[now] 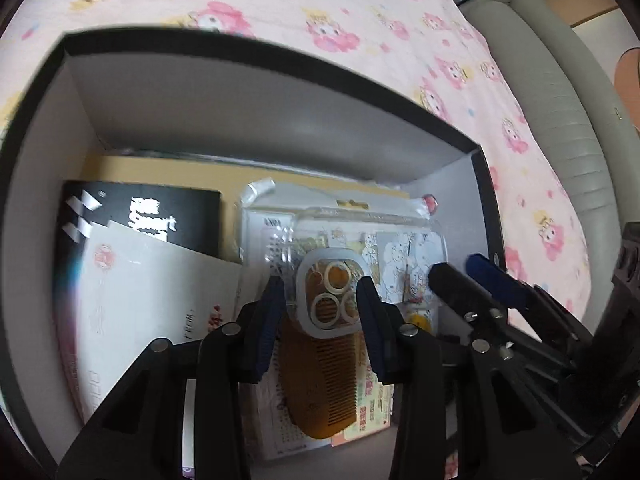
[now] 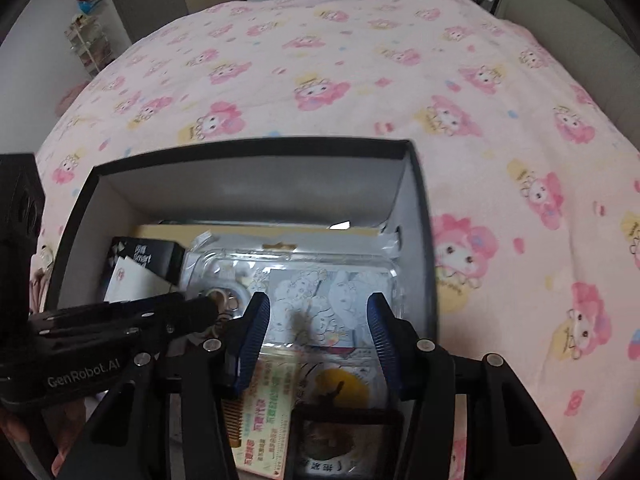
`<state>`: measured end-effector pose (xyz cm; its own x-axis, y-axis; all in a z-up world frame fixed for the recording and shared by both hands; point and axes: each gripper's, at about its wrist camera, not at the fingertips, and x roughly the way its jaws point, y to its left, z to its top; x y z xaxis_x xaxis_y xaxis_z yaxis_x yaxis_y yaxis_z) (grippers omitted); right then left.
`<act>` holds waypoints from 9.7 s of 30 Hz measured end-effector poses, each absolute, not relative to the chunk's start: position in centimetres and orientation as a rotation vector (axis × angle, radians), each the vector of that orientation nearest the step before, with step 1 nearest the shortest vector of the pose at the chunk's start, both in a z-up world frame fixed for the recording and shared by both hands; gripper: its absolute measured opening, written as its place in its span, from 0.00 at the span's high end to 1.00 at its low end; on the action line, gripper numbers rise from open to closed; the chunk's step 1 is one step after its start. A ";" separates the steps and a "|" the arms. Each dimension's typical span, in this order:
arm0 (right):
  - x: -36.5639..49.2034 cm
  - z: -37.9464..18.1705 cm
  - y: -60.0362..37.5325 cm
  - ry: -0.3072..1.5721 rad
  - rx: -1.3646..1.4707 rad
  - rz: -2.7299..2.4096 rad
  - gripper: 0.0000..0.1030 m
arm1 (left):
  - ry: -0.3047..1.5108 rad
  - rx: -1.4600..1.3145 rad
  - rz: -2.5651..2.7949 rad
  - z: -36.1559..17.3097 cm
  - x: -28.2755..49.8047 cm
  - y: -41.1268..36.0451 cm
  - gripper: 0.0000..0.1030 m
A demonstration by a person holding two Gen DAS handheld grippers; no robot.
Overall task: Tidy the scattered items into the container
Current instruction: 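Lower the phone case into the box and open the left gripper, then move the left gripper back to the beige mask, then grasp the beige mask with the left gripper and lift it, then carry the beige mask with the left gripper over the black box, then lower the mask into the box and open the left gripper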
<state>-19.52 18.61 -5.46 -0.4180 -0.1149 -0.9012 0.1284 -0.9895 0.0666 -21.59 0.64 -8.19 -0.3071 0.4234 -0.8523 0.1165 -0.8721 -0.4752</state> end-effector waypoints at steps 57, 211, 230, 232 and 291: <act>-5.7 0.1 13.5 -0.123 1.348 -2.698 0.50 | -0.365 -1.411 2.518 2.7 -6.3 -3.2 0.55; -1.9 -9.6 12.8 -0.215 1.638 -2.211 0.70 | -0.552 -1.752 2.327 -9.6 -3.8 -10.5 0.34; -3.8 -10.9 11.8 -0.263 1.650 -2.229 0.46 | -0.661 -1.826 2.367 -10.8 -4.7 -11.3 0.28; -4.2 -11.5 10.9 -0.232 1.652 -2.253 0.43 | -0.631 -1.850 2.361 -11.3 -5.0 -10.6 0.28; -7.0 3.9 12.4 -0.080 1.175 -2.329 0.86 | -0.611 -1.452 2.344 1.9 -5.6 -3.8 0.92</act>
